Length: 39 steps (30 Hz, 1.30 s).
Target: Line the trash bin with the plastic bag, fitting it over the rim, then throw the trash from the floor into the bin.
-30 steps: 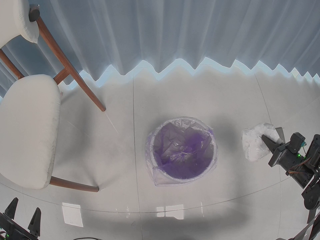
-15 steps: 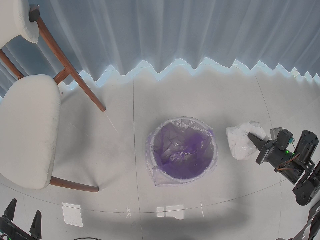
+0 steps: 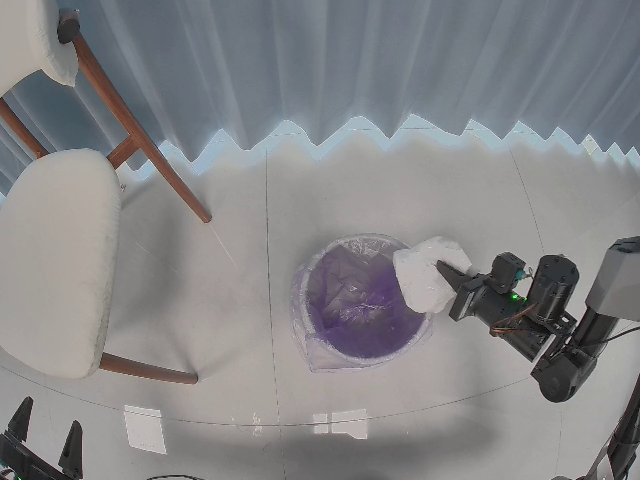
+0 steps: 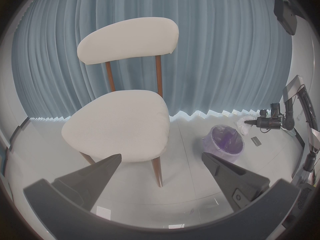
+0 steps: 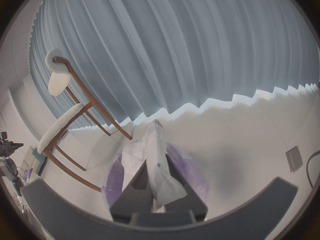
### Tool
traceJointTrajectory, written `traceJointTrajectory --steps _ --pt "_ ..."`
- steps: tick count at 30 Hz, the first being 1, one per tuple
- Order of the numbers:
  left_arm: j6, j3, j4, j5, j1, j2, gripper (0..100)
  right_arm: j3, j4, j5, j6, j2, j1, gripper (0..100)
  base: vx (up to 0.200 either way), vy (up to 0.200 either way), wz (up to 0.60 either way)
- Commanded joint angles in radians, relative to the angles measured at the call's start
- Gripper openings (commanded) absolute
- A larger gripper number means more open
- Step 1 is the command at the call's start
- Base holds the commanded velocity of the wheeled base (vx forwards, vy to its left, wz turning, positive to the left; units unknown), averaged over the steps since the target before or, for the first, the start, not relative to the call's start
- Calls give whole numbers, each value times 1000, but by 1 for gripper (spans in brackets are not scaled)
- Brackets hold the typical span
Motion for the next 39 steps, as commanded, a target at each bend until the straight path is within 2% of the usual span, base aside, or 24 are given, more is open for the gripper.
traceJointTrajectory --steps 1,8,22,23,26,30,34,39 --pt "-6 16 -1 3 0 -13 100 -120 -16 -28 15 170 61 0 0 0 0" --pt "-11 16 -1 9 0 -13 100 -270 -16 -80 35 285 69 0 0 0 0" --pt "-12 16 -1 9 0 -13 100 -289 -17 -100 53 347 107 0 0 0 0" --pt "-12 16 -1 9 0 -13 100 -289 -17 -100 53 347 107 100 0 0 0" --pt "-12 16 -1 9 0 -13 100 -296 -17 -111 72 344 115 100 0 0 0" --pt "-12 16 -1 9 0 -13 100 -286 -17 -159 93 314 135 100 0 0 0" --pt "-15 16 -1 9 0 -13 100 -177 -17 -192 111 189 175 100 0 0 0" --pt "-15 16 -2 9 0 -13 100 -39 -17 -206 110 -5 150 100 0 0 0"
